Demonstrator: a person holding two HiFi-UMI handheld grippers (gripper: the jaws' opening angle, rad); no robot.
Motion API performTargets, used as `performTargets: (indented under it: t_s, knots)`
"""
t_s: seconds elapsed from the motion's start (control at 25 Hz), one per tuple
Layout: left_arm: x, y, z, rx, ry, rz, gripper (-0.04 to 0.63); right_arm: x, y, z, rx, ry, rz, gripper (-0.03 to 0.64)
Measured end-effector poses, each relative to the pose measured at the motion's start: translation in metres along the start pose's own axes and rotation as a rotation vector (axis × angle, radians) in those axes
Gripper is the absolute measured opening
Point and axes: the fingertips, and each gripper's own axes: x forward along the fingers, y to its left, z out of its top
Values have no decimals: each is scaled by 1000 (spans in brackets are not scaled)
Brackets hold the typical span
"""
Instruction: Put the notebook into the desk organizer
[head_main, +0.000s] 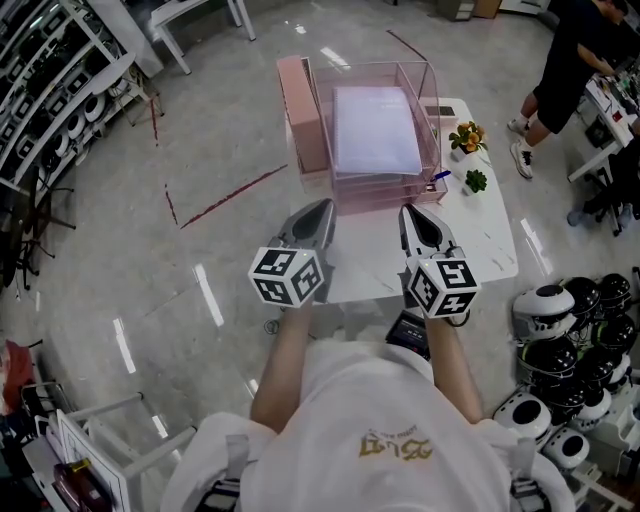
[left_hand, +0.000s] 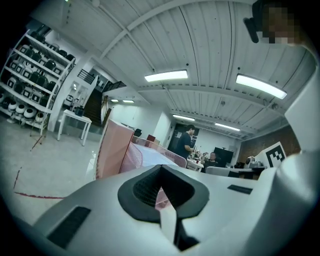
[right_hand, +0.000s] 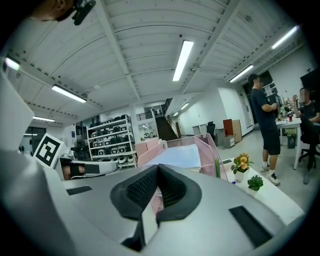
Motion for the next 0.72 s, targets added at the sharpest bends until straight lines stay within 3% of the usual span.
performTargets:
  t_s: [0.28, 0.72]
  knots:
    - [-1, -6, 3, -7, -17, -21, 17, -6, -6, 1, 3, -4, -32, 11]
    - [5, -4, -1, -7, 9, -15, 17, -2, -4, 2, 17, 0, -15, 11]
